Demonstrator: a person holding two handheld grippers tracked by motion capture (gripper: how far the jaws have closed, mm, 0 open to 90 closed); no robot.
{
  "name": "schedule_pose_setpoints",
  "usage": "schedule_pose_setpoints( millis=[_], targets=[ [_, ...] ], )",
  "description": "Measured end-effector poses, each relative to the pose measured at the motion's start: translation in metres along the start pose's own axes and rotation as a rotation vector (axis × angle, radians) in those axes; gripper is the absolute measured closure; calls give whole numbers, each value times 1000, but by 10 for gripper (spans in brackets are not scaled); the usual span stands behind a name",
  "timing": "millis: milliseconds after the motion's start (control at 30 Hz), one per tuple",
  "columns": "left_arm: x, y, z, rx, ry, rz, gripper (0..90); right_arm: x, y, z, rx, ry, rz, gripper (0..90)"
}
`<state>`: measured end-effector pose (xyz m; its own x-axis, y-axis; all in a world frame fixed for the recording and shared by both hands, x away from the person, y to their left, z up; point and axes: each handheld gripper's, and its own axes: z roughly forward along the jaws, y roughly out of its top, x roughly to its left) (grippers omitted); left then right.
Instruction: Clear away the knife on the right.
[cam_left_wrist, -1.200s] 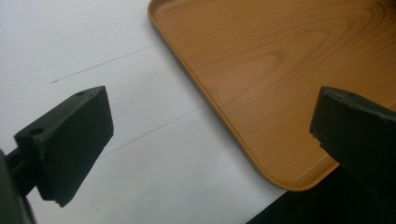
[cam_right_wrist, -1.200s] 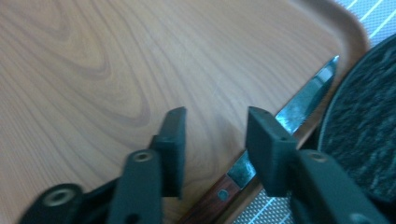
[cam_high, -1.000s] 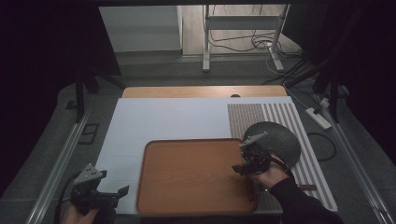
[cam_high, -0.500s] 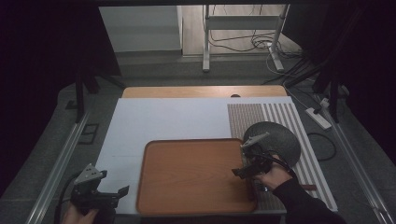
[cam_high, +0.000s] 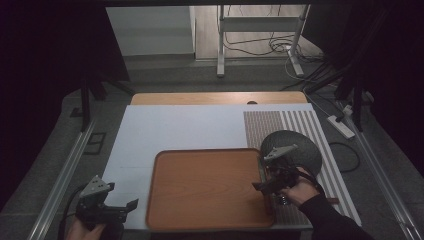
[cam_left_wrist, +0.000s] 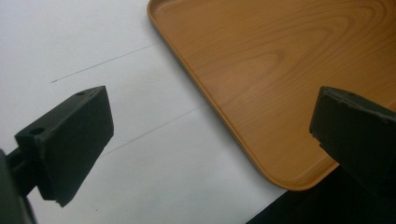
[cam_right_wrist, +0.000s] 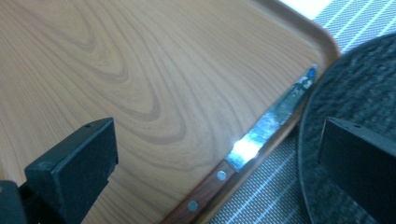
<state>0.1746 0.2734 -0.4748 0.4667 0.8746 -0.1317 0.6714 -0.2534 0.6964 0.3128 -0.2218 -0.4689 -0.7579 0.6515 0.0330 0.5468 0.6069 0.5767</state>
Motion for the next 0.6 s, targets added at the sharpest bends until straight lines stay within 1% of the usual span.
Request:
schedule_pose_setpoints(
  millis=[67, 200, 433, 600],
  targets=[
    [0, 0, 0, 0, 0, 0, 2, -1, -3, -4, -14, -2, 11, 0],
    [0, 0, 0, 0, 0, -1, 2, -3, -9, -12, -34, -43, 9, 0],
    [0, 0, 0, 2, 1, 0, 2, -9, -21, -26, -75, -63, 54, 0],
    [0, 0, 0, 3, 2, -1, 2, -10, -30, -34, -92, -74, 80, 0]
  ],
)
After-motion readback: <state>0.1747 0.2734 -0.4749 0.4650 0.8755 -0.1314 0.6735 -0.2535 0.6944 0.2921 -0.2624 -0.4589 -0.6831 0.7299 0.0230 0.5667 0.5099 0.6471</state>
